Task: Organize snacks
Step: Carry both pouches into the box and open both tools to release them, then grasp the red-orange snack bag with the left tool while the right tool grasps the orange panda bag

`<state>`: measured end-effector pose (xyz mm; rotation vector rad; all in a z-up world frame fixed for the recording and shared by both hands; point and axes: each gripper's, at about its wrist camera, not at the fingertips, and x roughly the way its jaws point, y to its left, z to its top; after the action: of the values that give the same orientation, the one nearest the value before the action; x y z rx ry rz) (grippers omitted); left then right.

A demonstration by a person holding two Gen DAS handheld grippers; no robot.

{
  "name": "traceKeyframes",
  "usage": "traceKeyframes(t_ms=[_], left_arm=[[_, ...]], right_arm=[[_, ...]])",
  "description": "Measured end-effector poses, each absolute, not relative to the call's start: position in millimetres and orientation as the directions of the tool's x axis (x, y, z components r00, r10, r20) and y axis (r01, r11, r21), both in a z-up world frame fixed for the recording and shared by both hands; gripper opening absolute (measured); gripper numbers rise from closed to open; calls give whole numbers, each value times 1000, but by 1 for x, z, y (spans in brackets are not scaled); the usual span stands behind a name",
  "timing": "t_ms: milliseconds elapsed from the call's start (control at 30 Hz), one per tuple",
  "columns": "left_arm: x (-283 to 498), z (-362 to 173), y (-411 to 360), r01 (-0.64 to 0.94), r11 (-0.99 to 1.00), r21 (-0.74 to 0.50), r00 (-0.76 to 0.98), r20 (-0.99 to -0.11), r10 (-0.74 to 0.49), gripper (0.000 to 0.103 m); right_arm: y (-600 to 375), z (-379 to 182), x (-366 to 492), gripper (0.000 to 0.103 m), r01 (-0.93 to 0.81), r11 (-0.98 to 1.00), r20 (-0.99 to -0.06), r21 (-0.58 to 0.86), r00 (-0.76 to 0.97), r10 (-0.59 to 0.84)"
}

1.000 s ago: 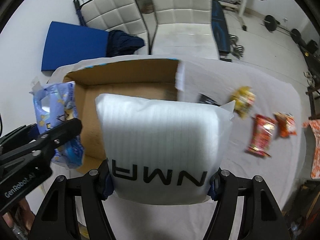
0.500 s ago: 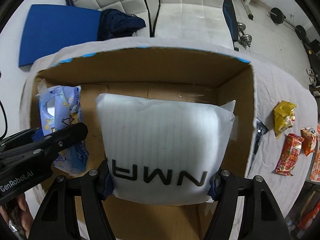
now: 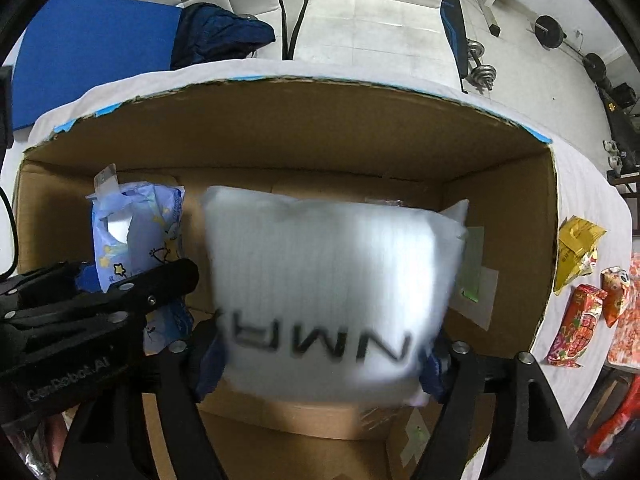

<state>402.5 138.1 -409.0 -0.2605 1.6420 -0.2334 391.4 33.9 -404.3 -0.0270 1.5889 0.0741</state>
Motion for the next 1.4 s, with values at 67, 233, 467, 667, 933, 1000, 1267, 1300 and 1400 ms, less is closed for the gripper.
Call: traceKeyframes(t_ms=[67, 233, 467, 667, 933, 1000, 1267, 1300, 1400], left_arm=[[401, -408, 138, -30, 957, -288, -75, -954, -290, 58], [400, -397, 135, -33, 970, -240, -31, -970, -241, 76], [381, -374, 144, -15, 989, -150, 41, -988, -149, 99], [359, -340, 148, -3, 996, -89, 140, -986, -87, 100], [320, -300, 158, -7, 996, -86, 236, -968, -82, 100], [311, -292, 157, -8, 997, -73, 258, -964, -69, 100], [278, -265, 149, -3, 999, -42, 322, -946, -39, 100], [273, -260, 147, -5, 999, -45, 325, -945, -41, 100], [265, -250, 136, -10, 999, -42, 335, -941, -37, 100]], right_arm=[[33, -403, 391, 90, -61, 998, -999, 35, -17, 34], [31, -396, 391, 103, -47, 998, -999, 39, -5, 39], [25, -381, 380, 103, -20, 999, -999, 41, -2, 41], [27, -361, 357, 103, 11, 997, -997, 75, 31, 74], [25, -328, 314, 103, 8, 996, -992, 89, 94, 88], [24, -318, 303, 103, 4, 996, -989, 91, 114, 90], [19, -277, 269, 103, -11, 992, -978, 125, 169, 125], [17, -274, 265, 103, -11, 991, -976, 134, 172, 134], [7, -263, 255, 103, -14, 987, -971, 161, 179, 161]])
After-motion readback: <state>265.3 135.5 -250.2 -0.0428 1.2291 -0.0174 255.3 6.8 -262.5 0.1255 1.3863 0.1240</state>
